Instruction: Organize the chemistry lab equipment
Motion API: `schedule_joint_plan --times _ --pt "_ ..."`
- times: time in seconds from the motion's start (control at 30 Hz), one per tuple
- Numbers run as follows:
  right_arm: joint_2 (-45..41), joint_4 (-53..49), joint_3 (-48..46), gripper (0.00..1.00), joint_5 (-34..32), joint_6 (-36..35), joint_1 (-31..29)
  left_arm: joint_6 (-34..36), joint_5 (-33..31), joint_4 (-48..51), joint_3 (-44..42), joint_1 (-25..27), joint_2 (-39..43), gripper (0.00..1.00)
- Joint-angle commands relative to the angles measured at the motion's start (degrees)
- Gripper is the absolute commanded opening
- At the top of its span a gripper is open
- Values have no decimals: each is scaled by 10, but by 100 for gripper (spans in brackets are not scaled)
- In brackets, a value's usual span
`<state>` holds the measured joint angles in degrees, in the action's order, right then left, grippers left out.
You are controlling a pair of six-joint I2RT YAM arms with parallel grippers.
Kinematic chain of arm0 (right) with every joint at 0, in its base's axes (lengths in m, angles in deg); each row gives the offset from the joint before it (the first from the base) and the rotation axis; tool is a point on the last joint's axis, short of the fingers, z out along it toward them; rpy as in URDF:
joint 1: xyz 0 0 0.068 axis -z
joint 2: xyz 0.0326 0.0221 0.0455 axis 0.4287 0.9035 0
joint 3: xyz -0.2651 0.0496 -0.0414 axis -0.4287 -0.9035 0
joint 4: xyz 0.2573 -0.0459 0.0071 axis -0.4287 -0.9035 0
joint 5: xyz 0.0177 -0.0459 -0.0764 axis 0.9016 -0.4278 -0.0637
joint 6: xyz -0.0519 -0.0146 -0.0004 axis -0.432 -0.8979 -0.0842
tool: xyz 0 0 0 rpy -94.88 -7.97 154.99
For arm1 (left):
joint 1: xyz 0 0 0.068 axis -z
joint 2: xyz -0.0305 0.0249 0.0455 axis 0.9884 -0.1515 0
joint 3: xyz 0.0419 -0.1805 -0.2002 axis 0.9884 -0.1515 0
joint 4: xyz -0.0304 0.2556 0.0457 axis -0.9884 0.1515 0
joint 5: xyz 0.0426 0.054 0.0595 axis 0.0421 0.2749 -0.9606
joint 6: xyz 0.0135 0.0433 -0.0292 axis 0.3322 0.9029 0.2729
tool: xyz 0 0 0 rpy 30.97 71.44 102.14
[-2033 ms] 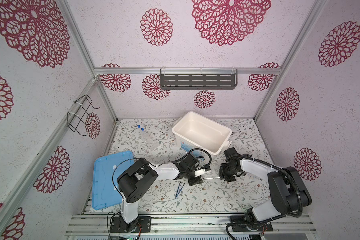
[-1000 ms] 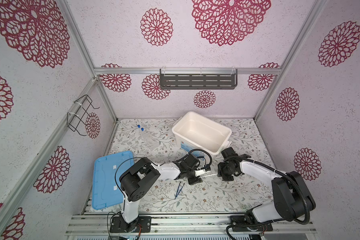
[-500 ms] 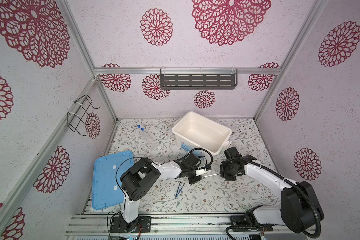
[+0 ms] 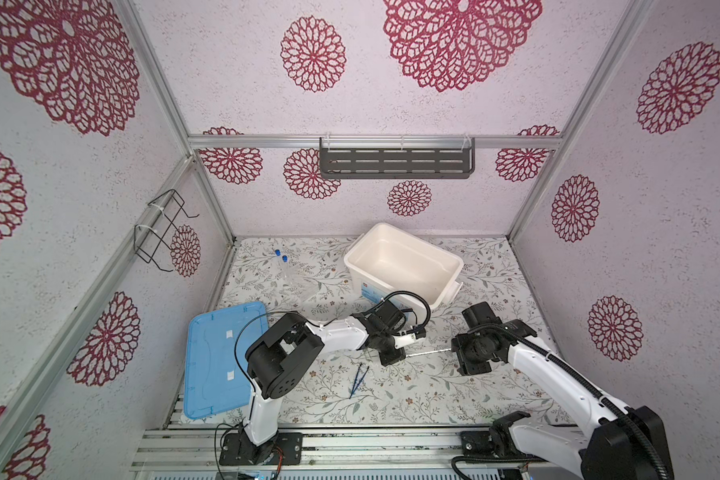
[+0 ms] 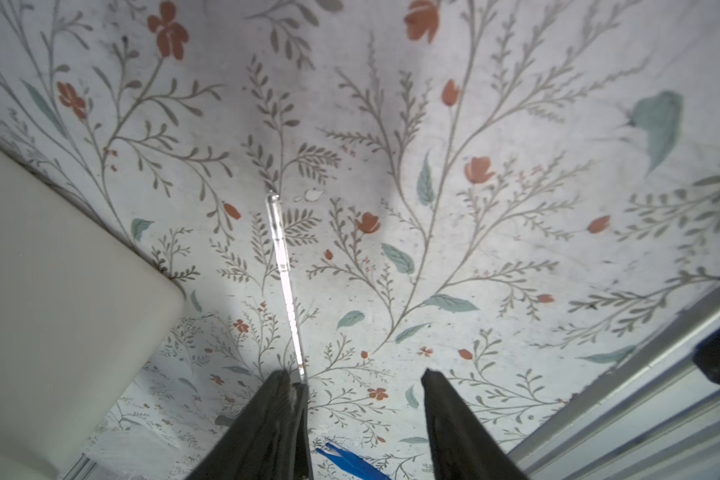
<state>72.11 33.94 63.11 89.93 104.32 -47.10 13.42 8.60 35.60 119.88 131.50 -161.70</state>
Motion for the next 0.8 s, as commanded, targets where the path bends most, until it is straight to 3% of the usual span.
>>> schedule_joint_plan --times 0.0,0.13,0.2,0.27,0.37,0.53,0.63,0.77 --pt "-13 -26 -12 60 -3 -44 4 0 9 36 -2 -3 31 9" --pt "21 -29 10 60 27 -87 -19 -7 -5 46 -2 -4 75 18" --pt "28 -29 39 60 15 -74 -68 -16 -14 52 -8 -4 107 30" --pt "30 10 65 59 1 -108 -106 -29 -15 49 -23 -8 144 35" --pt "23 61 92 59 -14 -247 -119 -70 -9 12 -62 -20 222 42" --pt "-11 59 146 53 -97 -461 -134 -139 -34 -12 -117 -52 346 49" --pt "8 108 162 54 -52 -620 -140 -177 -49 -23 -155 -93 414 55" --pt "58 91 187 58 0 -882 -156 -257 -146 -8 -175 -154 481 68"
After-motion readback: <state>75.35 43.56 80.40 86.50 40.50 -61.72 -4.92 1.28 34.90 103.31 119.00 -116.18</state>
